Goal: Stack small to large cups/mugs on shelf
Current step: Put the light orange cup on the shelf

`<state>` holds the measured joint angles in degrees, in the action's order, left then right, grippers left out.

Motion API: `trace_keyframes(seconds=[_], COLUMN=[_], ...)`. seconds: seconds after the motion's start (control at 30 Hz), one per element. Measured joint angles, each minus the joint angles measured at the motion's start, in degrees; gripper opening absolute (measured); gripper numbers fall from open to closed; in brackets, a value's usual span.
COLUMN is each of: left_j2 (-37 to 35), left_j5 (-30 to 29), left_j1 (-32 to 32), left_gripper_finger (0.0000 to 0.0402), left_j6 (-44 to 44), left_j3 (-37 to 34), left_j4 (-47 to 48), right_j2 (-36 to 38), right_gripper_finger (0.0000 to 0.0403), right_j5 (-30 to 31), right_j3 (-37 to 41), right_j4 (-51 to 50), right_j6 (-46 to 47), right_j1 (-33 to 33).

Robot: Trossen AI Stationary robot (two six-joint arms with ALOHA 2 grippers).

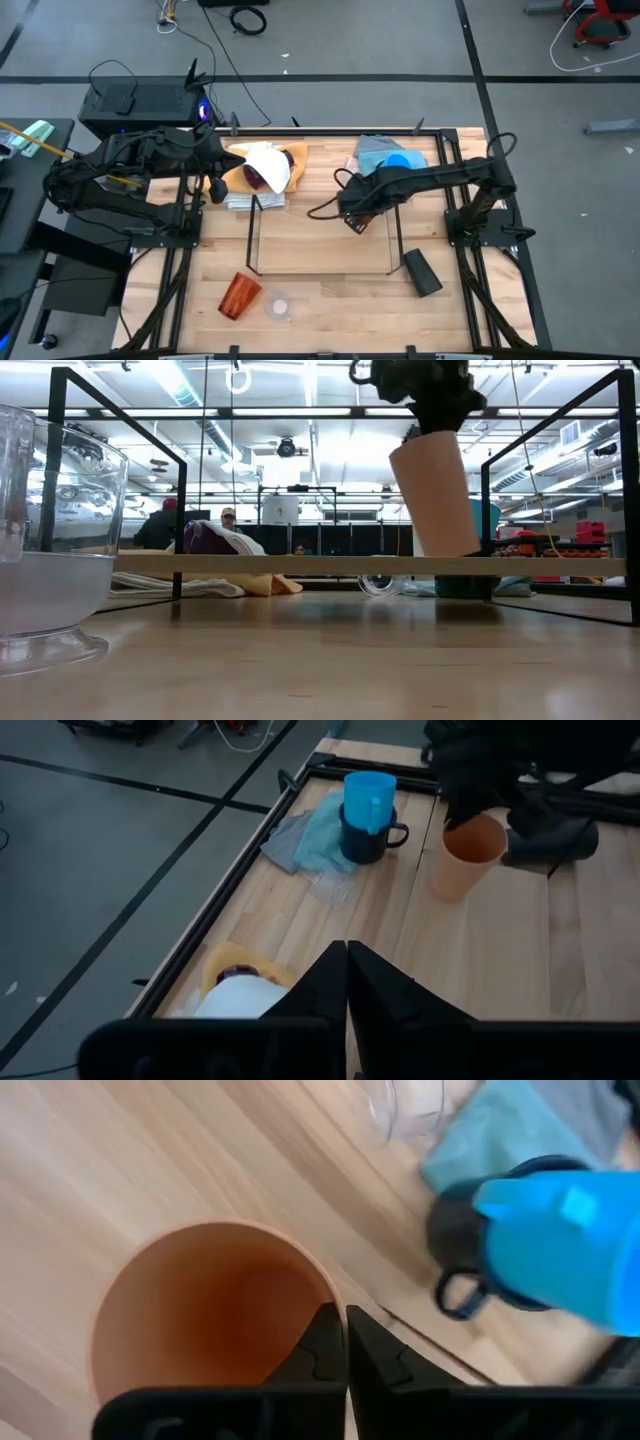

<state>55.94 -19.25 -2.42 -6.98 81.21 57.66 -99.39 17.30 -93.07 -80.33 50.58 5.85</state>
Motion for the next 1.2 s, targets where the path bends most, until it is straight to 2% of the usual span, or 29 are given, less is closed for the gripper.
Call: trace_keyframes(seconds=[0.13, 0.3, 0.47, 0.77, 1.2], left_j2=[0.0, 0.0, 0.0, 0.0, 0.02], left_j5=[0.0, 0.0, -0.02, -0.01, -0.02], left_j1=[0.01, 0.0, 0.0, 0.02, 0.0], left_gripper_finger=[0.0025, 0.0025, 0.0017, 0.0027, 0.002], left_j6=[-0.15, -0.06, 0.15, 0.18, 0.15], left_j3=[0.0, 0.0, 0.0, 0.0, 0.0], left_j4=[0.18, 0.16, 0.15, 0.09, 0.03], right_j2=[6.48, 14.05, 20.41, 22.24, 22.2], right_gripper_finger=[0.0, 0.0, 0.0, 0.0, 0.0], right_j5=[0.51, 1.93, 3.8, 6.87, 6.46], right_j3=[8.67, 17.4, 22.91, 23.66, 23.59], right_j4=[8.26, 8.83, 9.52, 10.56, 15.2], right_j6=[6.15, 13.49, 20.06, 22.6, 16.65], right_j1=[0.21, 1.46, 3.84, 5.65, 1.04])
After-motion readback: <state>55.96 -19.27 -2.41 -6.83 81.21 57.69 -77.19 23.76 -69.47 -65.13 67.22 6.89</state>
